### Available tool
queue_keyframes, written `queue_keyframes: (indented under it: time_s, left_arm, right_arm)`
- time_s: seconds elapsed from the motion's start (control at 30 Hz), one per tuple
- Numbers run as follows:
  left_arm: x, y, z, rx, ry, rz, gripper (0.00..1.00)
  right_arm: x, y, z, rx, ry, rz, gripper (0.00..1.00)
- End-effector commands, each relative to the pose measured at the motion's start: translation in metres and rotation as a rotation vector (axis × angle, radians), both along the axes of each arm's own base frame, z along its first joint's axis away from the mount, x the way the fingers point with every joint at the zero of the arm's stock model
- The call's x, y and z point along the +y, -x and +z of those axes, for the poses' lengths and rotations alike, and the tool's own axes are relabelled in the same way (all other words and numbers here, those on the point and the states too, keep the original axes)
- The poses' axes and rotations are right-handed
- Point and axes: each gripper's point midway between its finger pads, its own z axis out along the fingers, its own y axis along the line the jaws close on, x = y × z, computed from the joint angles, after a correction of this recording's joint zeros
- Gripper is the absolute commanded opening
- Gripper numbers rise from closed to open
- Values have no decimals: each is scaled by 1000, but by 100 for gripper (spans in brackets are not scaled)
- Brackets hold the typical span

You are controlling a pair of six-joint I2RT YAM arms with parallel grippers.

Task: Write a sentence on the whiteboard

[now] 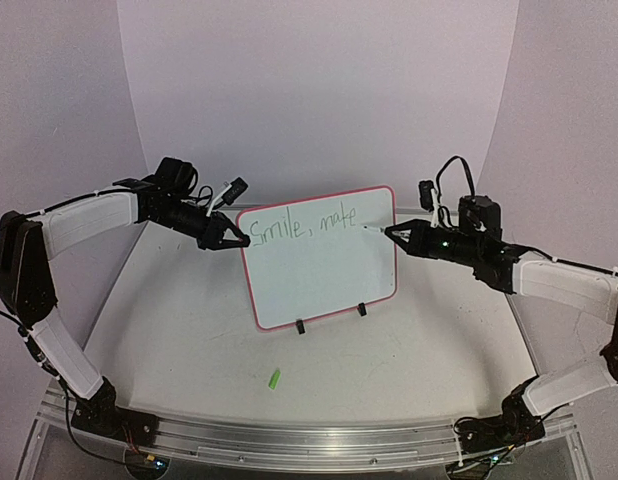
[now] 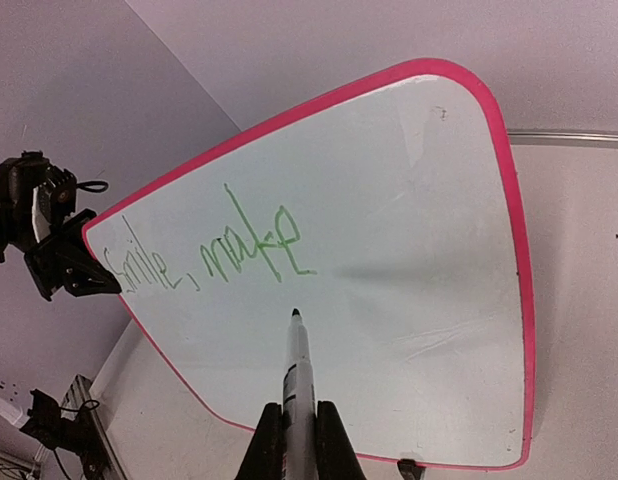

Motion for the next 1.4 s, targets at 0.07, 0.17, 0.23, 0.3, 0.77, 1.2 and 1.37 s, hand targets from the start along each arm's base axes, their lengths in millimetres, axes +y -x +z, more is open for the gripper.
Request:
queue_keyframes:
  time_s: [0.07, 0.17, 0.23, 0.3, 0.77, 1.2, 1.37]
  left_arm:
    - [11, -16, -4, -120, -103, 49, 0]
    - [13, -17, -5, -125, -110, 52, 0]
    - [12, -16, -5, -125, -110, 51, 0]
    - [12, -16, -5, -125, -110, 50, 0]
    - [11, -16, -7, -120, -109, 47, 0]
    - [11, -16, -7, -120, -111, 47, 0]
    - [12, -17, -8, -120, -113, 48, 0]
  right_arm:
    - [-4, -10, 26, -51, -40, 35, 0]
    - [-7, -18, 28, -56, -44, 11, 0]
    - [-6, -23, 31, -64, -48, 1, 0]
    - [-5, -27, 33, -69, -52, -5, 0]
    - [-6, -52, 34, -83, -53, -69, 0]
    - [-15, -50, 7, -27, -30, -120, 0]
    - [-15, -45, -7, 4, -23, -112, 0]
